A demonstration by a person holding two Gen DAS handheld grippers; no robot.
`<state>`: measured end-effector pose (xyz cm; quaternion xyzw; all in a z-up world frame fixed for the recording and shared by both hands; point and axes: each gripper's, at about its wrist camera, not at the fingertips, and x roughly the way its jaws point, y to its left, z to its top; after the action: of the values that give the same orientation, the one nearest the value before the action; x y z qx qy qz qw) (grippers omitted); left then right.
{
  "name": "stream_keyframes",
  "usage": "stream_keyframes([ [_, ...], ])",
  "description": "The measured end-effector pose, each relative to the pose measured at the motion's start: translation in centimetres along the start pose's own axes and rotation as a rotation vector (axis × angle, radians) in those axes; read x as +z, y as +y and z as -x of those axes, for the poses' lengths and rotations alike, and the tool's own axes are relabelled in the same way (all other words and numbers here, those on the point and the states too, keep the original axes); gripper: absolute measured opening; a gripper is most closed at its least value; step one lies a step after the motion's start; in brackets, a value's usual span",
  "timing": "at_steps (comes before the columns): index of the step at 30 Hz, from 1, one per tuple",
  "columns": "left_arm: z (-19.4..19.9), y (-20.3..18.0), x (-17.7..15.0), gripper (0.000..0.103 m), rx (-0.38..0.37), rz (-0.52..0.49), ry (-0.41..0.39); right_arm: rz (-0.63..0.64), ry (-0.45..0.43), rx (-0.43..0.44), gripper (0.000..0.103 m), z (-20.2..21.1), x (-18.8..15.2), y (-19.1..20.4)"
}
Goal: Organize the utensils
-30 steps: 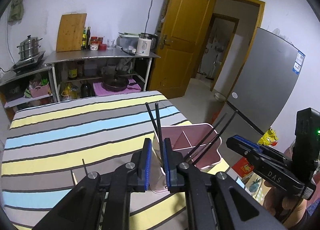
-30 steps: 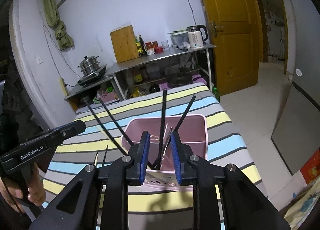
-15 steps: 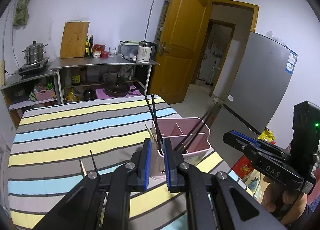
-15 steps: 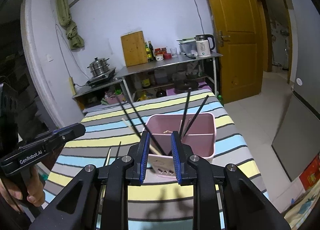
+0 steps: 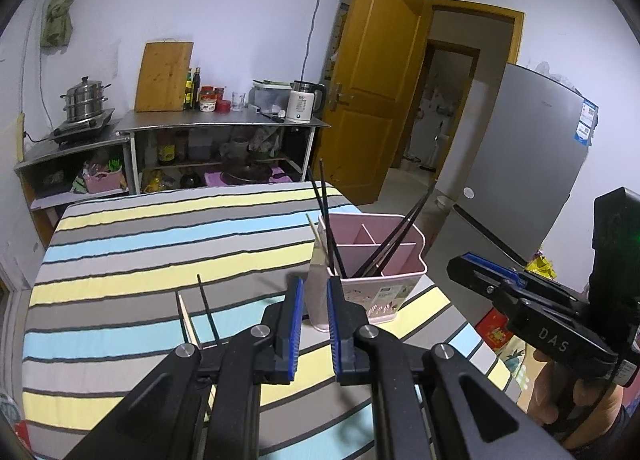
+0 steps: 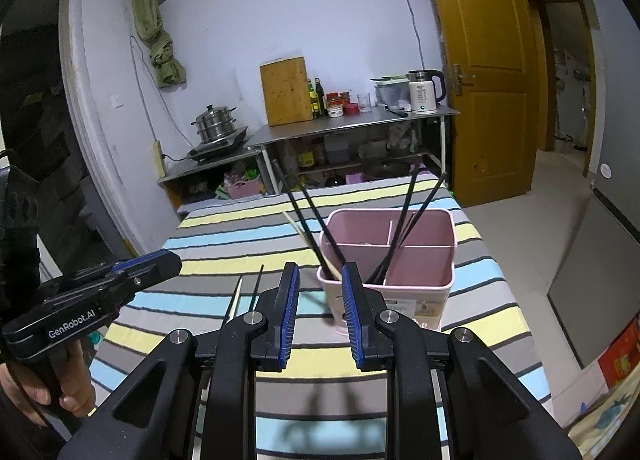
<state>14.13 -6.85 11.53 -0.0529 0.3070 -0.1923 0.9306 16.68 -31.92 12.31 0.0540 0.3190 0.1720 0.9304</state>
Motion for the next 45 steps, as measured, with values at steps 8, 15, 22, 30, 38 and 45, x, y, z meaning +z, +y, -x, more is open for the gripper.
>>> stream_keyframes([
  [8,0.5,0.4,-1.1,0.011,0.032,0.013,0.007,0.015,0.015,0.017,0.023,0.0,-1.1,0.8],
  [15,0.7,1.0,-2.1,0.011,0.061,0.025,0.014,0.029,0.032,0.035,0.023,-0.3,-1.7,1.5],
  [22,0.9,1.8,-2.6,0.011,0.086,0.038,0.02,0.045,0.049,0.053,0.023,-1.0,-2.2,2.3],
  [30,0.8,2.5,-3.0,0.011,0.111,0.05,0.028,0.059,0.068,0.069,0.023,-1.9,-2.7,3.1],
  [38,0.0,3.7,-3.7,0.011,0.132,0.067,0.051,0.072,0.096,0.085,0.023,-3.1,-3.0,3.9],
  [45,-1.1,6.4,-5.1,0.011,0.172,0.101,0.084,0.083,0.136,0.106,0.023,-5.0,-3.8,4.9],
])
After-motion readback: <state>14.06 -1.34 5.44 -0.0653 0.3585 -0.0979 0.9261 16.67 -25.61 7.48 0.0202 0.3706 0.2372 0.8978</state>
